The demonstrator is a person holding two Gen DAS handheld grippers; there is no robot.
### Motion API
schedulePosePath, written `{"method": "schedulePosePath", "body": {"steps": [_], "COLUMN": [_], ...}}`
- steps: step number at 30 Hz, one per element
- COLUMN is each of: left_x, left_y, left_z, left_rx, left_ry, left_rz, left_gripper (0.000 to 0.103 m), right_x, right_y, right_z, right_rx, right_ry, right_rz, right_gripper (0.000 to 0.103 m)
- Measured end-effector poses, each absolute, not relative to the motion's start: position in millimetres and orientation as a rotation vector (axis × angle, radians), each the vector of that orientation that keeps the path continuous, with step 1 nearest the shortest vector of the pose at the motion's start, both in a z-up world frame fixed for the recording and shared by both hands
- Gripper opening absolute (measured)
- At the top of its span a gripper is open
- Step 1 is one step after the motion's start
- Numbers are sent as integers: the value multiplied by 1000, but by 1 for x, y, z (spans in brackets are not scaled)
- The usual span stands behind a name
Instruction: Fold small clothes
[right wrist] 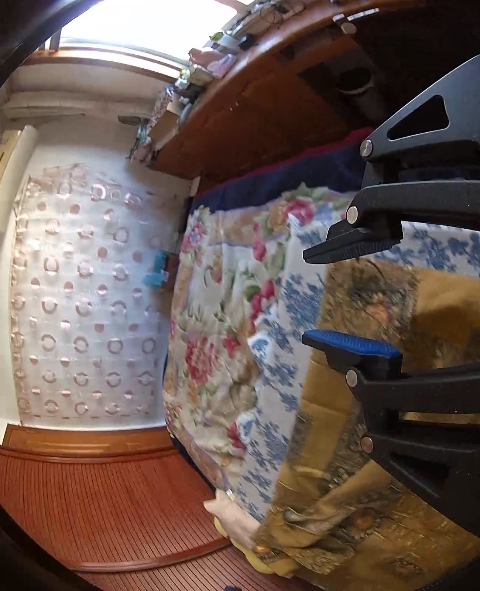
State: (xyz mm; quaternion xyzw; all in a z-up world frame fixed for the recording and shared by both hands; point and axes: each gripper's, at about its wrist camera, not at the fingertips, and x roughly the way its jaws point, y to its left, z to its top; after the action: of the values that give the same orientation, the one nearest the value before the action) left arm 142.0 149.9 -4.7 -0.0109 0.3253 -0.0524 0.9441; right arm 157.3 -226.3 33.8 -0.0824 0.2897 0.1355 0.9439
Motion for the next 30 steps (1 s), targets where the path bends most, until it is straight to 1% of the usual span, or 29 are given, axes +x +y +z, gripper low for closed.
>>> {"method": "schedulePosePath", "body": {"steps": [1, 2, 4, 8, 11, 14, 20, 23, 25, 27, 30], "left_x": [141, 138, 134, 127, 126, 125, 128, 129, 130, 132, 138], "left_y": [148, 144, 136, 120, 113, 110, 115, 120, 124, 129, 134], "left_z": [-8, -13, -21, -40, -49, -54, -60, -58, -55, -49, -38], "left_rx": [-25, -31, -36, -22, -10, -7, -34, -50, -65, -99, -124], "left_ry": [666, 667, 688, 735, 754, 763, 775, 768, 761, 744, 709], "left_rz": [-115, -125, -147, -167, -171, -175, -151, -133, -116, -117, -121], "left_gripper": [69, 80, 80, 80, 80, 80, 80, 80, 80, 80, 78], "right_x": [150, 144, 135, 118, 130, 151, 165, 166, 163, 163, 167], "right_y": [-226, -233, -223, -229, -223, -227, -236, -243, -241, -232, -219], "right_z": [29, 25, 12, -15, -36, -43, -50, -50, -51, -54, -59], "right_rx": [-158, -150, -140, -155, -182, -184, -166, -140, -152, -201, -241], "right_ry": [597, 602, 619, 659, 688, 714, 739, 756, 759, 759, 753], "right_rz": [297, 319, 365, 432, 460, 460, 440, 451, 459, 449, 422], "right_gripper": [51, 53, 56, 56, 56, 56, 56, 60, 67, 72, 75]}}
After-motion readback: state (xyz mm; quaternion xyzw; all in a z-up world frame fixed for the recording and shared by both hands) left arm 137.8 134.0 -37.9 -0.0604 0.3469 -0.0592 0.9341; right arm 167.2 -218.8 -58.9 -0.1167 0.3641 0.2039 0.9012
